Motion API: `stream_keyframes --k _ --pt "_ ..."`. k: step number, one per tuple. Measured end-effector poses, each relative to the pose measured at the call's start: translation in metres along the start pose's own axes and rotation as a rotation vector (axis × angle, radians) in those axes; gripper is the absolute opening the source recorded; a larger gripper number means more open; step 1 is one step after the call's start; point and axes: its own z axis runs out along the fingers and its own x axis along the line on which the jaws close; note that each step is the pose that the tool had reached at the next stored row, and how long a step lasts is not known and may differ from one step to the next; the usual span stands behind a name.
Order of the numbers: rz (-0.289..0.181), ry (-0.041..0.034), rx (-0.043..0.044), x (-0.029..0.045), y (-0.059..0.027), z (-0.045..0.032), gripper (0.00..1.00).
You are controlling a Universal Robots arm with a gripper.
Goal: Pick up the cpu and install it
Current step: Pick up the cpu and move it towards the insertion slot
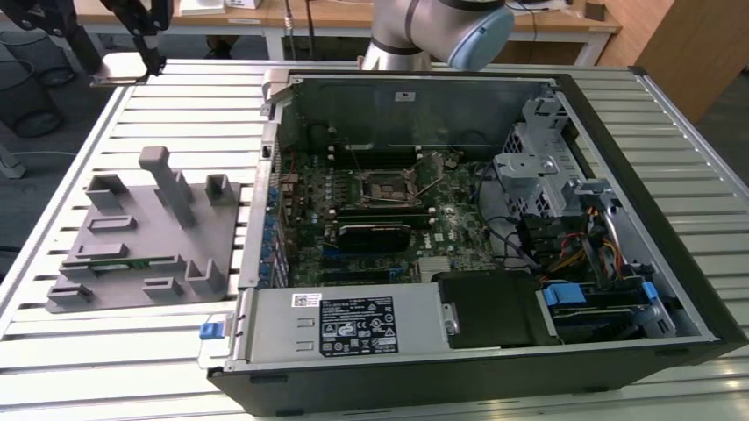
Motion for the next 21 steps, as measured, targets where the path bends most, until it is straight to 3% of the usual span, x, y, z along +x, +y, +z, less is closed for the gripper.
stream_keyframes --k 21 --pt "0.000 0.0000 -0.0001 -0.0297 -0.0008 0.0018 0.54"
